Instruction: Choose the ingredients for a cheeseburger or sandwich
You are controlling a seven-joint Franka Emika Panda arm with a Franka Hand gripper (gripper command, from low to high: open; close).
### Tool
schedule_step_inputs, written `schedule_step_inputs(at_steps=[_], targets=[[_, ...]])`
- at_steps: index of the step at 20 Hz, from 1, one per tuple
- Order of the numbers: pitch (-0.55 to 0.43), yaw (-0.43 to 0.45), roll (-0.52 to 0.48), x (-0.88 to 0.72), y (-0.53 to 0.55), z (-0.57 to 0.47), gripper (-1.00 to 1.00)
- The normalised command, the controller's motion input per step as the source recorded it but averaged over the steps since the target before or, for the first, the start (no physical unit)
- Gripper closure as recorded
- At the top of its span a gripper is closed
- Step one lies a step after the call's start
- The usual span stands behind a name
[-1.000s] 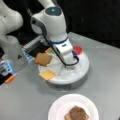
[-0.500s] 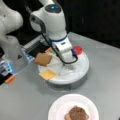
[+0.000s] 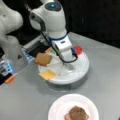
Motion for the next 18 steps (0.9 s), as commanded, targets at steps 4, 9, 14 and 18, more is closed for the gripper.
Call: schedule_step_inputs(at_steps=[4, 9, 14, 18], targets=[[0.042, -0.516, 0.12, 0.2, -0.1, 0.41, -1.0], [-0.005, -0.486, -0.001, 0.19, -0.08, 0.25, -1.0], [0.027, -0.504, -0.061, 0.18, -0.08, 0.18, -1.0], [0.042, -0.505, -0.05, 0.21, -0.22, 0.19, -1.0]])
